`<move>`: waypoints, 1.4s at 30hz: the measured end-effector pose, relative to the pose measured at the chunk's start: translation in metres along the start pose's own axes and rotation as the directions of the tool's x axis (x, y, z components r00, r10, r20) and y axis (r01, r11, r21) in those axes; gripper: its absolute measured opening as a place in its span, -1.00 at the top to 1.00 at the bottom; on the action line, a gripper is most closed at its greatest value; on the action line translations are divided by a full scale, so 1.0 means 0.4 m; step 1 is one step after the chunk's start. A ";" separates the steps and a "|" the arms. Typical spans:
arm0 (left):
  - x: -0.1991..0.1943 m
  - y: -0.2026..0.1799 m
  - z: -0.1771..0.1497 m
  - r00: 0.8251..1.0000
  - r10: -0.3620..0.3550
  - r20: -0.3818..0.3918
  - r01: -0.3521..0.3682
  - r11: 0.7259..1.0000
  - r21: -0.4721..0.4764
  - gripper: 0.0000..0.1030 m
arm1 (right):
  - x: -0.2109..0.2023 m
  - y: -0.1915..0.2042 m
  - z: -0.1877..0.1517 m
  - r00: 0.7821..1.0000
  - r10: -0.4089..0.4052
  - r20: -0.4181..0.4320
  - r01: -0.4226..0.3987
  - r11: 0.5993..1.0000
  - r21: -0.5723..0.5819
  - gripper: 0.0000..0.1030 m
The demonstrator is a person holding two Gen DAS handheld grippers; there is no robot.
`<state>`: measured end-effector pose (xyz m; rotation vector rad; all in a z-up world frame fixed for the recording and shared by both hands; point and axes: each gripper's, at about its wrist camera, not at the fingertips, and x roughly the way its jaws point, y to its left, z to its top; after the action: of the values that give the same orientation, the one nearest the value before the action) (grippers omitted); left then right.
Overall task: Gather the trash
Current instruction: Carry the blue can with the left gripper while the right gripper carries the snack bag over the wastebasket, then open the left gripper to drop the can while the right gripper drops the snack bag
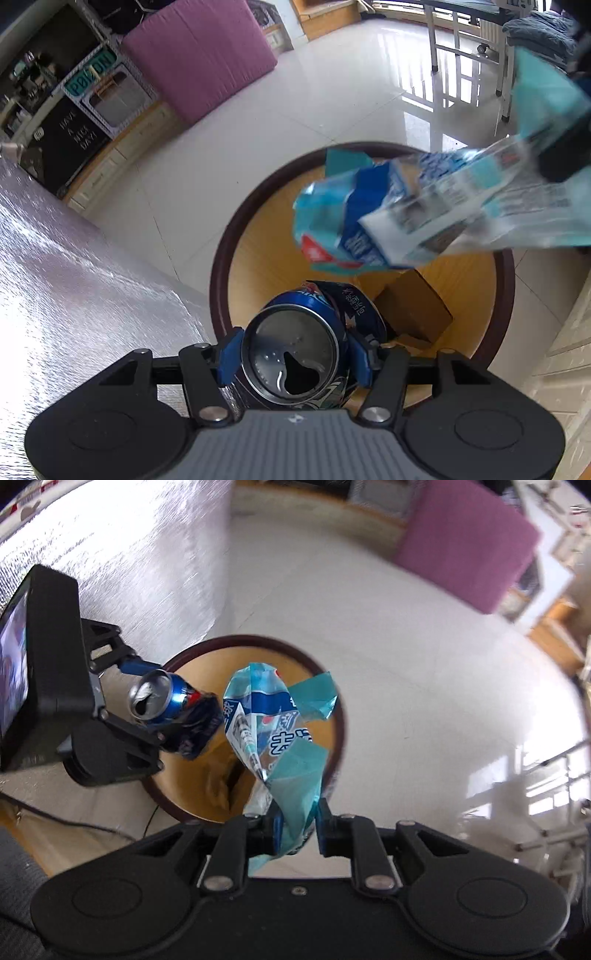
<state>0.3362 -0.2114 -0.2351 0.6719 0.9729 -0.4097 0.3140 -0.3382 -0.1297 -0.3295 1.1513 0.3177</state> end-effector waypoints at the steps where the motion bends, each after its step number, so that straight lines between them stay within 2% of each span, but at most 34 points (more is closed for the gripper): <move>1: 0.007 0.003 -0.004 1.000 -0.005 -0.004 0.005 1.000 -0.005 -0.14 | 0.020 0.001 0.018 1.000 0.014 -0.024 -0.014 1.000 -0.015 0.63; 5: 0.032 0.018 -0.013 1.000 -0.018 -0.017 0.018 1.000 -0.018 -0.14 | 0.118 0.007 0.080 0.988 0.039 -0.147 -0.050 0.996 -0.068 0.60; 9: 0.039 0.036 -0.015 0.999 -0.028 -0.026 0.027 0.999 -0.032 -0.14 | 0.207 0.013 0.139 0.978 -0.059 -0.202 0.033 0.991 -0.127 0.56; 11: 0.060 0.055 -0.006 0.999 -0.033 -0.032 0.032 0.999 -0.039 -0.14 | 0.237 0.009 0.153 0.976 -0.091 -0.200 0.065 0.989 -0.135 0.53; 15: 0.075 0.054 0.003 0.999 -0.038 -0.039 0.036 0.998 -0.056 -0.14 | 0.274 0.004 0.183 0.982 -0.113 -0.151 0.102 0.992 -0.078 0.49; 21: 0.117 0.039 0.049 1.000 -0.027 -0.017 0.026 0.998 -0.055 -0.14 | 0.297 -0.031 0.179 0.994 -0.071 -0.081 0.077 0.995 0.069 0.50; 24: 0.158 0.016 0.076 1.000 0.000 -0.015 0.000 1.000 0.005 -0.14 | 0.306 -0.036 0.159 0.996 -0.066 -0.067 0.072 0.992 0.101 0.50; 28: 0.221 -0.027 0.093 0.999 0.035 -0.022 -0.031 0.989 0.142 -0.14 | 0.313 -0.046 0.133 0.995 -0.075 -0.071 0.084 0.989 0.125 0.54; 30: 0.253 -0.040 0.093 0.999 0.034 -0.038 -0.026 0.983 0.179 -0.15 | 0.314 -0.074 0.124 0.998 -0.043 -0.052 0.052 0.981 0.188 0.45; 31: 0.266 -0.039 0.093 0.999 0.022 -0.046 -0.013 0.985 0.170 -0.15 | 0.315 -0.081 0.123 0.999 -0.014 -0.040 0.022 0.975 0.220 0.38; 33: 0.286 -0.018 0.092 0.998 -0.050 -0.049 0.054 0.995 0.082 -0.16 | 0.312 -0.105 0.113 0.998 0.055 -0.016 -0.047 0.950 0.307 0.09; 36: 0.293 0.018 0.086 0.990 -0.138 -0.026 0.136 0.988 -0.068 -0.20 | 0.301 -0.129 0.099 0.994 0.104 0.017 -0.103 0.920 0.379 0.07; 37: 0.291 0.026 0.083 0.986 -0.168 -0.017 0.165 0.981 -0.105 -0.28 | 0.298 -0.134 0.097 0.993 0.114 0.024 -0.114 0.913 0.391 0.07; 40: 0.273 0.039 0.078 0.974 -0.225 0.018 0.225 0.959 -0.173 -0.45 | 0.293 -0.139 0.091 0.991 0.126 0.032 -0.129 0.906 0.403 0.09; 42: 0.267 0.049 0.075 0.967 -0.252 0.035 0.253 0.942 -0.219 -0.46 | 0.289 -0.141 0.089 0.991 0.128 0.033 -0.131 0.903 0.410 0.15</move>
<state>0.4212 -0.2203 -0.3086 0.3431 1.0853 -0.5190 0.4098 -0.3658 -0.2181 0.1212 1.2052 0.1836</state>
